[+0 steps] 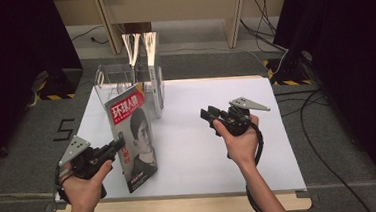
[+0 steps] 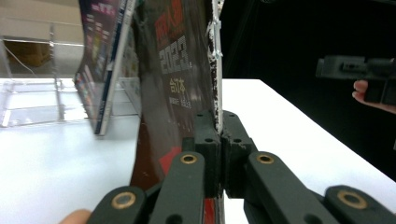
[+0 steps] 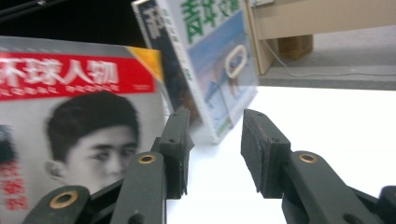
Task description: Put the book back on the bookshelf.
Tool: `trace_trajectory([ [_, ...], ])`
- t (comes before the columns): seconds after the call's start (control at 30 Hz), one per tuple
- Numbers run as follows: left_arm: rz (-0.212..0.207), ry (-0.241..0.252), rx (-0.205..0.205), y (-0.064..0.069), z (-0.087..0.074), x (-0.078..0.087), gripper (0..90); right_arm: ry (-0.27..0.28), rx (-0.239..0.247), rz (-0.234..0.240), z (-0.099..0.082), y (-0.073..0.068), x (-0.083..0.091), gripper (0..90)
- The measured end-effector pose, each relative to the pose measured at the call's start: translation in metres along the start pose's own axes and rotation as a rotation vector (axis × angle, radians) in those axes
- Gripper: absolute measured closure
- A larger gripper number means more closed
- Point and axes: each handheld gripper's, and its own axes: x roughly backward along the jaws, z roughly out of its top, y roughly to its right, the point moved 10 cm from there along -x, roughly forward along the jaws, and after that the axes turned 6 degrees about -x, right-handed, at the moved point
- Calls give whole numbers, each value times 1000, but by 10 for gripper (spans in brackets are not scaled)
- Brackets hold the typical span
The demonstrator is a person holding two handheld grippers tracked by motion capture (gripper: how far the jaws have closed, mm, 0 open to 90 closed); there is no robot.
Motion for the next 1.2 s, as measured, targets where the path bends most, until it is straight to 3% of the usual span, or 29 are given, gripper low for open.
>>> trace_trajectory([
  [0.47,60,49,-23,-24,12,33,868,-15,-30,-85,-21,40,10,613],
  [0.7,90,74,-38,-37,21,45,867,-33,-69,-132,-39,64,16,615],
  [0.93,133,79,-80,-51,31,49,868,-45,-97,-156,-54,80,18,618],
  [1.1,136,92,-69,-57,34,46,869,-65,-107,-162,-64,86,15,621],
  [1.2,156,95,-84,-63,37,43,869,-68,-115,-164,-66,87,14,621],
])
